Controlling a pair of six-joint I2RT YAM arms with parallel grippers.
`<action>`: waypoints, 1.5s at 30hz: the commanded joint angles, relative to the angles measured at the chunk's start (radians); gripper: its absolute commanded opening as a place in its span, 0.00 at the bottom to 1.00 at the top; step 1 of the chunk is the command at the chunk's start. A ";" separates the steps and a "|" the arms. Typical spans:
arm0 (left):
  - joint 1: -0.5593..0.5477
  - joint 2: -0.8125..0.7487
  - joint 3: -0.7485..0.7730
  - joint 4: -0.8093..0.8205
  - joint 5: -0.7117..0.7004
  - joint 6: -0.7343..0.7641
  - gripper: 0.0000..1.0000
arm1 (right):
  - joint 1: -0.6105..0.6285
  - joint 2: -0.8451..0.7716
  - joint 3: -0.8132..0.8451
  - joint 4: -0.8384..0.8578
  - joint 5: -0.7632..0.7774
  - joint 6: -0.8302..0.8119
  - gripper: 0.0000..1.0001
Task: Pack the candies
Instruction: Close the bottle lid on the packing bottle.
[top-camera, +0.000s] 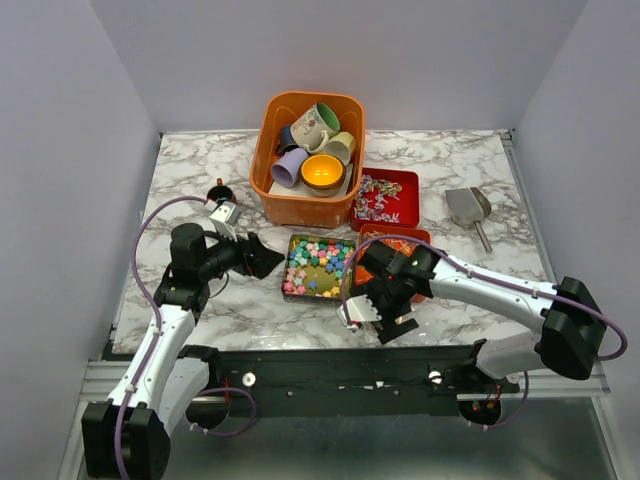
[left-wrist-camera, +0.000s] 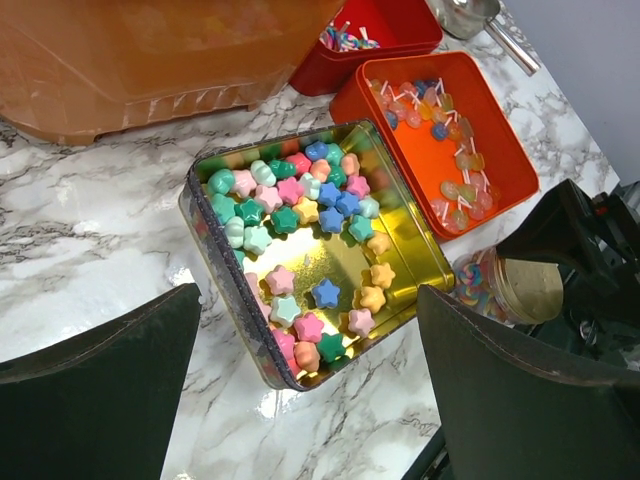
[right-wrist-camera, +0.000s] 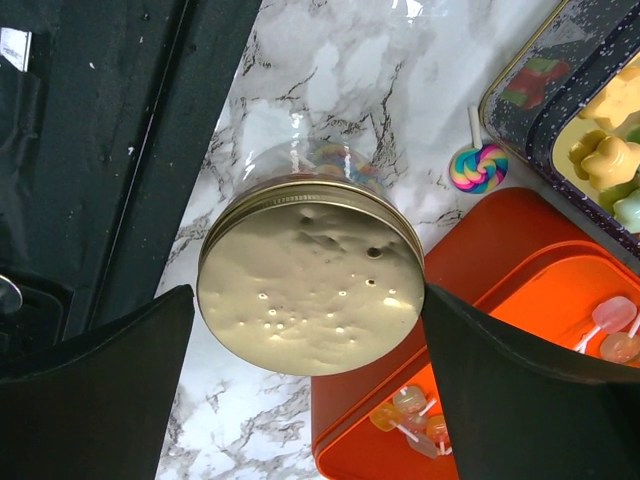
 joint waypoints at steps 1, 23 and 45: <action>-0.037 -0.039 0.004 0.026 0.030 0.039 0.99 | 0.006 -0.021 0.053 -0.037 0.016 0.052 1.00; -0.936 -0.060 -0.149 0.196 -0.326 0.378 0.99 | -0.435 -0.149 0.287 -0.175 -0.047 0.223 1.00; -1.136 1.015 -0.258 1.634 -0.630 0.349 0.98 | -0.678 -0.303 0.235 0.096 -0.168 0.668 0.99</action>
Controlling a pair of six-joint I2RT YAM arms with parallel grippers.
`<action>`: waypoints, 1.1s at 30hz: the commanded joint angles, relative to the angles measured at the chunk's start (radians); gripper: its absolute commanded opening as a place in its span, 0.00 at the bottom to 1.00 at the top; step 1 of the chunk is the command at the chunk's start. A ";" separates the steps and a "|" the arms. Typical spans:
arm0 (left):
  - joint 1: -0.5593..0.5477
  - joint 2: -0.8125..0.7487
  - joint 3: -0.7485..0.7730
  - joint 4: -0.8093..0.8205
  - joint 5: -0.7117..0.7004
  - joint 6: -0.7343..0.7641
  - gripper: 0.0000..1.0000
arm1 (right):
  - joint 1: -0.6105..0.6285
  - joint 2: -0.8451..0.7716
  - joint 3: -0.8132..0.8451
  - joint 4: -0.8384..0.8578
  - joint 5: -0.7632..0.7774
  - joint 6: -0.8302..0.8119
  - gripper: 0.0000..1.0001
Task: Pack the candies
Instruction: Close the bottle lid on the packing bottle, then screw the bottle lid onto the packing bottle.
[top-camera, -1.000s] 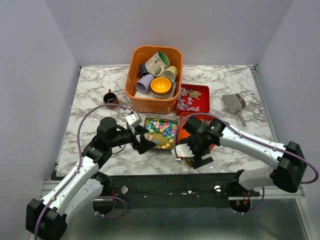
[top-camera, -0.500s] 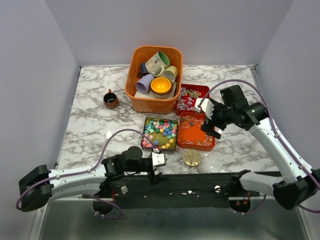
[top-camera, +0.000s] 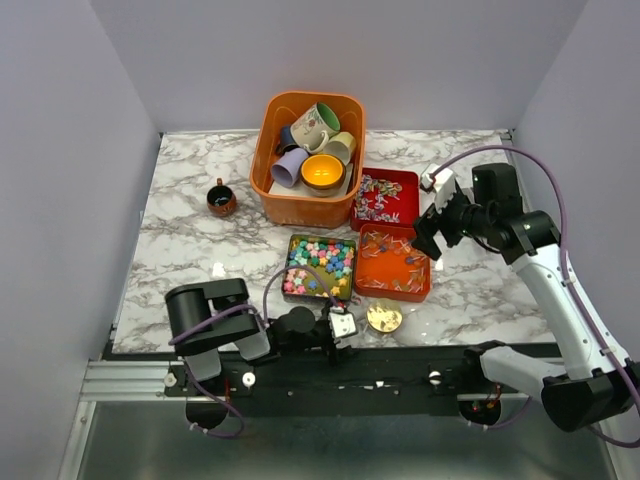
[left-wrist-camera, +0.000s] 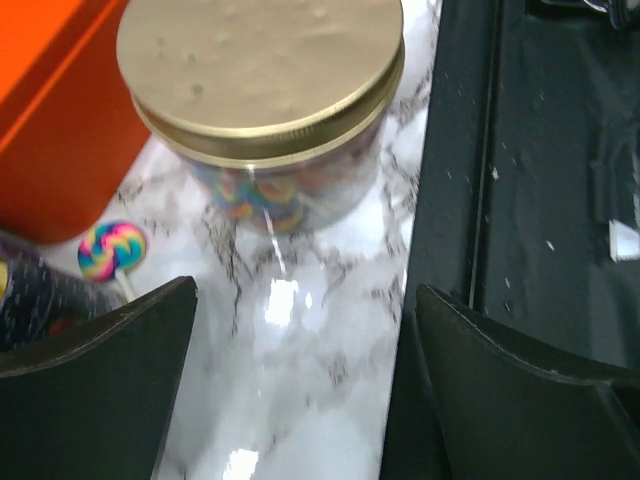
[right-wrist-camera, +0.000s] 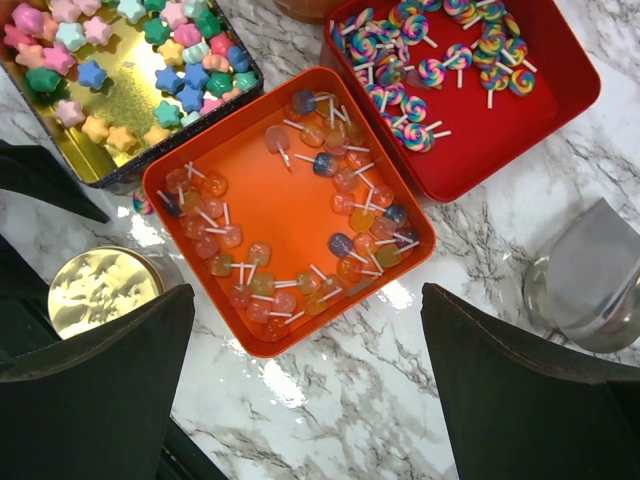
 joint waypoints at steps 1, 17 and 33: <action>-0.017 0.194 0.052 0.470 -0.058 0.033 0.98 | -0.009 -0.045 -0.050 0.012 -0.056 0.027 1.00; -0.024 0.465 0.307 0.540 -0.143 0.039 0.99 | -0.011 -0.059 -0.164 -0.125 -0.162 -0.194 1.00; -0.019 0.476 0.307 0.537 -0.262 0.056 0.43 | 0.044 -0.075 -0.274 -0.388 -0.326 -0.755 0.79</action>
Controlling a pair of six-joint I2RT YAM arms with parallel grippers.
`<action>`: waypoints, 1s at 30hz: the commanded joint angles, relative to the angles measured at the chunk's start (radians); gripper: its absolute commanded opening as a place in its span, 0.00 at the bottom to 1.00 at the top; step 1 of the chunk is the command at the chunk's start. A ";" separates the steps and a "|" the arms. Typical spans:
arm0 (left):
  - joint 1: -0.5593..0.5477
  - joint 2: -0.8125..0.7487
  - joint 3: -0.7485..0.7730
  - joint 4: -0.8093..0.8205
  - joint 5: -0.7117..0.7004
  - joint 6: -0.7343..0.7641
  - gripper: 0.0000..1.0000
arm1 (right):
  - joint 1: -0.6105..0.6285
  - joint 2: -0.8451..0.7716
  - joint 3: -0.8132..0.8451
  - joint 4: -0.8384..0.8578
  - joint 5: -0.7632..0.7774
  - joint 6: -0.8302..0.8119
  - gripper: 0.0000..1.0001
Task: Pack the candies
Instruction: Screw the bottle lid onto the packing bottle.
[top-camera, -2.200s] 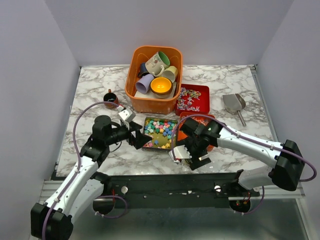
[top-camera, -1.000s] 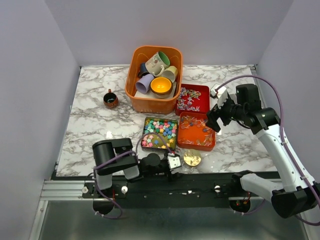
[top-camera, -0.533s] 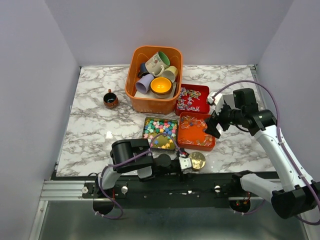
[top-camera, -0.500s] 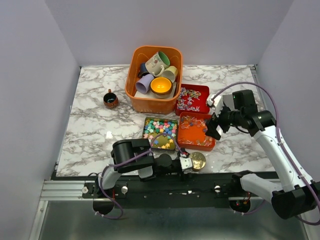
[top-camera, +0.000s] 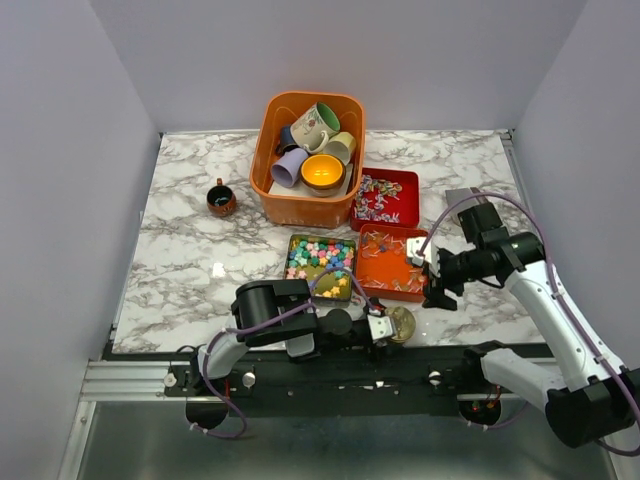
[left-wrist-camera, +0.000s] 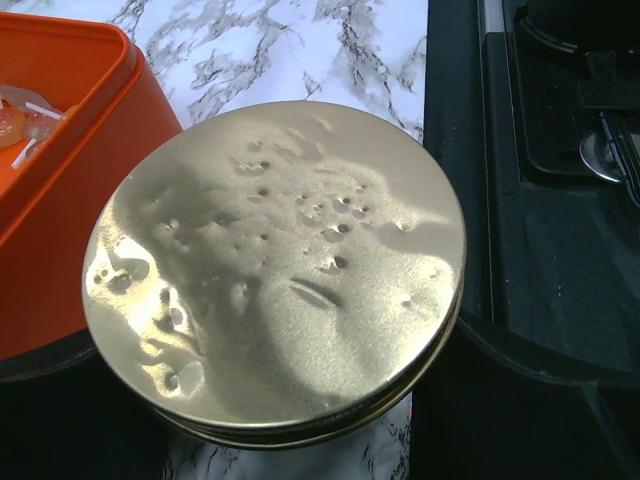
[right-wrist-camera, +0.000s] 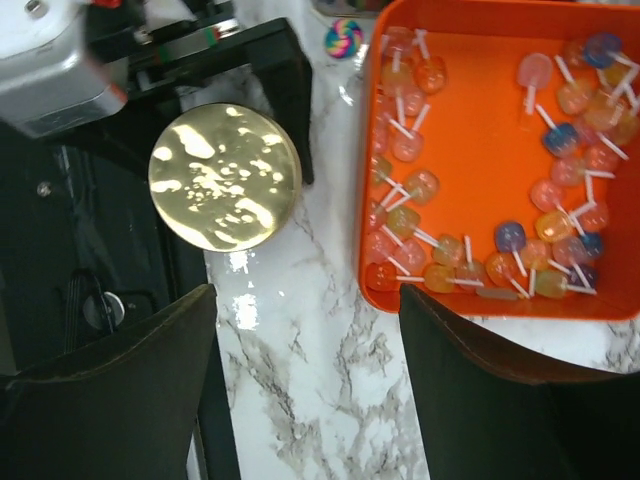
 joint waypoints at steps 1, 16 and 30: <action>0.048 0.000 -0.051 0.243 -0.234 0.007 0.39 | 0.066 0.023 -0.061 -0.077 -0.086 -0.183 0.79; 0.116 0.032 -0.034 0.243 -0.278 -0.012 0.03 | 0.299 0.100 -0.184 0.208 -0.117 -0.117 0.73; 0.191 0.061 -0.016 0.243 -0.240 -0.033 0.01 | 0.333 0.162 -0.253 0.262 -0.103 -0.134 0.68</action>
